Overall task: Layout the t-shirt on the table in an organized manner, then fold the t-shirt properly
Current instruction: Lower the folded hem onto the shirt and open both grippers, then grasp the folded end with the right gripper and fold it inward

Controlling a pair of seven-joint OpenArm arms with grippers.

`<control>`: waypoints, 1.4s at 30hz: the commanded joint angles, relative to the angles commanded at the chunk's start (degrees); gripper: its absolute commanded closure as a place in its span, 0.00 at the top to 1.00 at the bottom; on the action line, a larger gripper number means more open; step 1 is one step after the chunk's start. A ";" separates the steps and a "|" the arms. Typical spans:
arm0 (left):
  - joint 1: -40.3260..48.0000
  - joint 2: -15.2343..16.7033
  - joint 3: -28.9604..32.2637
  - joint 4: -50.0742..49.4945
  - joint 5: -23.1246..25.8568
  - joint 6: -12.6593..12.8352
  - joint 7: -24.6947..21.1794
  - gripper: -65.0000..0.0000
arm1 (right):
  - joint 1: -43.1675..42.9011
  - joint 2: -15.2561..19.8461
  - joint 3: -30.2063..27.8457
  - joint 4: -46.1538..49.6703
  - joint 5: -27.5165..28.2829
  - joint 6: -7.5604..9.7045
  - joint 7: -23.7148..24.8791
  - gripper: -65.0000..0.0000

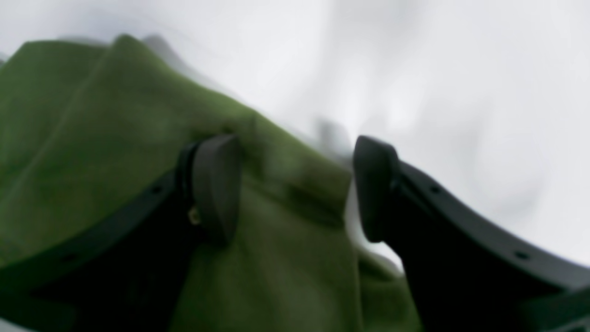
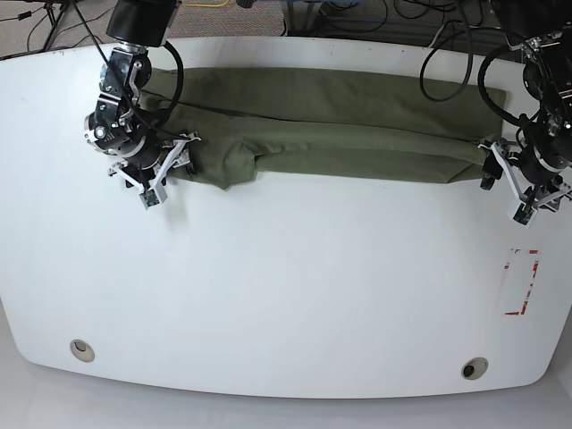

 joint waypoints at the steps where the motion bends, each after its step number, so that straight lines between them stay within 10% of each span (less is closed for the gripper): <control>1: 0.00 0.00 0.00 0.00 0.00 0.00 0.00 0.65 | 0.00 -0.09 0.00 0.00 0.00 0.00 0.00 0.41; 8: 0.00 0.00 0.00 -0.09 0.09 0.00 0.00 0.65 | -0.09 -0.26 -0.09 0.70 0.26 0.00 -0.09 0.00; 19: 0.00 0.09 0.18 -0.18 0.18 0.00 0.00 0.65 | -0.26 -2.73 -0.18 12.13 0.62 0.00 -1.41 0.00; 37: -0.09 0.18 0.35 -4.48 0.26 0.00 0.00 0.65 | -5.54 -8.09 0.00 27.60 1.14 0.00 -26.37 0.00; 42: -0.09 0.18 0.35 -6.51 0.18 0.00 -0.09 0.65 | -10.11 -7.30 0.00 27.43 10.64 0.00 -28.92 0.00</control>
